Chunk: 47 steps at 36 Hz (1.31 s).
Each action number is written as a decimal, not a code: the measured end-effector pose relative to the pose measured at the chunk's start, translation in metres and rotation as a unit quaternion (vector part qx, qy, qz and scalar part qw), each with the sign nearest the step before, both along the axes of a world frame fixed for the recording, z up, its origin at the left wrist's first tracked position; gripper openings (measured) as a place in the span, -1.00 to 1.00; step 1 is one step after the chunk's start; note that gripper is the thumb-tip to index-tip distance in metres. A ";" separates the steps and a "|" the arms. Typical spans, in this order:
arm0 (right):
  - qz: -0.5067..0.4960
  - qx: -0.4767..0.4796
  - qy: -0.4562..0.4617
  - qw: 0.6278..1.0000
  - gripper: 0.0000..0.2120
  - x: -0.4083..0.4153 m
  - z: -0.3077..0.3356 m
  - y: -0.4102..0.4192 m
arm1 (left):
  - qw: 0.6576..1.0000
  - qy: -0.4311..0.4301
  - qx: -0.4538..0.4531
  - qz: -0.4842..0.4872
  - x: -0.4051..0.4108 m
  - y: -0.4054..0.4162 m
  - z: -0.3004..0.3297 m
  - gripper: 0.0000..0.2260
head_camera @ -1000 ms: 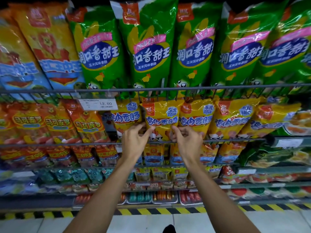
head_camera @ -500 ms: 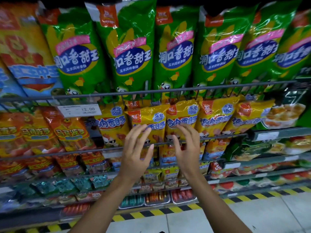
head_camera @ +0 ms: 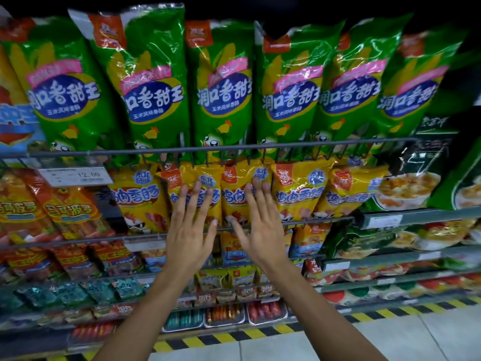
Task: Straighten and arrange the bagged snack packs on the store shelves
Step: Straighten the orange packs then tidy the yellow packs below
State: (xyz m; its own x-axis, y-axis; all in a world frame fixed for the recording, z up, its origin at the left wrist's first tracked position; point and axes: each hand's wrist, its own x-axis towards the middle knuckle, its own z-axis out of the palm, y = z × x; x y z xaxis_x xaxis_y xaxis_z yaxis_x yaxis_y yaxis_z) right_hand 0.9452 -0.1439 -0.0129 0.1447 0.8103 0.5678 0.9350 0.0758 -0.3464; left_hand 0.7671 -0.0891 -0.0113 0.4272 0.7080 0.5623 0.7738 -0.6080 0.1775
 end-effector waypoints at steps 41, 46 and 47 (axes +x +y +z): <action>-0.019 -0.025 -0.045 0.998 -0.27 0.214 0.014 -0.070 | 0.993 0.012 -0.049 -0.103 0.200 -0.058 0.017 -0.35; -0.011 -0.029 -0.067 0.997 -0.23 0.224 0.012 -0.060 | 0.996 0.034 -0.023 -0.080 0.204 -0.055 0.018 -0.35; -0.012 -0.028 -0.068 0.997 -0.21 0.225 0.011 -0.058 | 0.996 0.040 -0.020 -0.076 0.204 -0.054 0.019 -0.35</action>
